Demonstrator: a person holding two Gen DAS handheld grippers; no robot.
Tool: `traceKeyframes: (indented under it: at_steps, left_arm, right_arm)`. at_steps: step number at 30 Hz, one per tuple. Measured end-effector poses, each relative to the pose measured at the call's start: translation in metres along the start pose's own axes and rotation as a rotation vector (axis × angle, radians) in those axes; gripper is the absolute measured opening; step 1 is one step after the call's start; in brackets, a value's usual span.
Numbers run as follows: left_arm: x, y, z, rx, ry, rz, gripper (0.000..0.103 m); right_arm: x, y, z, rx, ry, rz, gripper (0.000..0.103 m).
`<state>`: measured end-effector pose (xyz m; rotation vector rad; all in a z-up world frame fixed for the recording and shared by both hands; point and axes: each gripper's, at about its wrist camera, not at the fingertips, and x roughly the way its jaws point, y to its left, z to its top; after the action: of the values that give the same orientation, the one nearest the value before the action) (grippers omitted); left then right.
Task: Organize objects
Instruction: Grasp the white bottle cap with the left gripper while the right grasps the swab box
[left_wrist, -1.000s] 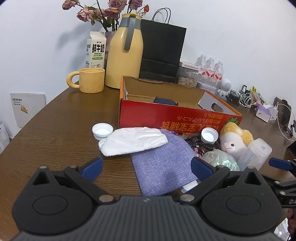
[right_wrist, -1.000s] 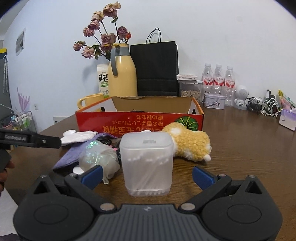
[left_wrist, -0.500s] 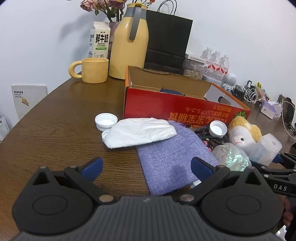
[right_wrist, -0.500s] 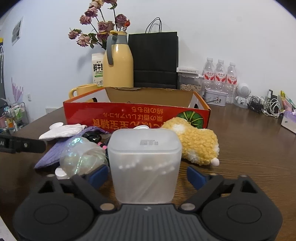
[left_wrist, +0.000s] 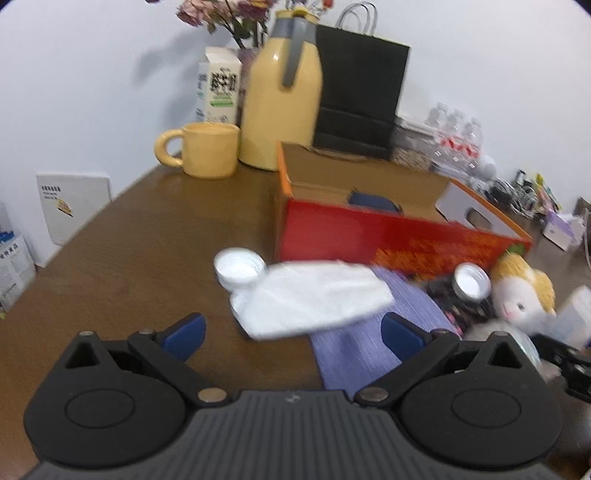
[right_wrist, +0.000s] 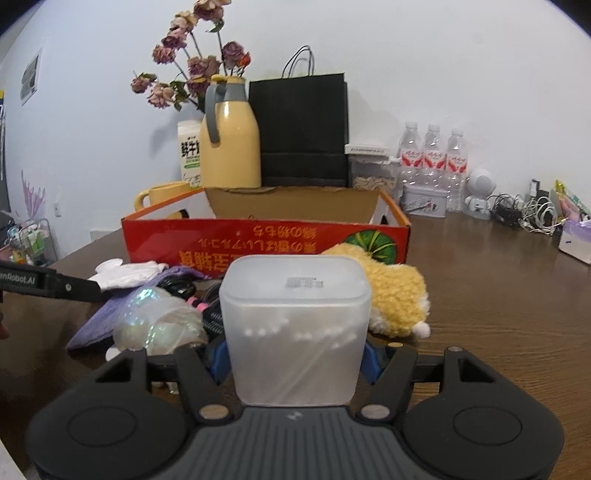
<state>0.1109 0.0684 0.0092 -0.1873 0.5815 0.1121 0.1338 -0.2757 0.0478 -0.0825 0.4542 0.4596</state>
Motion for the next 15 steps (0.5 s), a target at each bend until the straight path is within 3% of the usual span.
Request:
traceKeyframes:
  at_steps: [7,15]
  left_arm:
    - [0.025,0.024,0.033,-0.009,-0.014,0.111,0.103]
    - [0.057,0.039,0.049,0.01,0.039,0.141,0.099]
  right_arm:
    - [-0.006,-0.007,0.007,0.009,-0.025,-0.054,0.064]
    - [-0.008,-0.007,0.01,0.012,-0.037,-0.09,0.064]
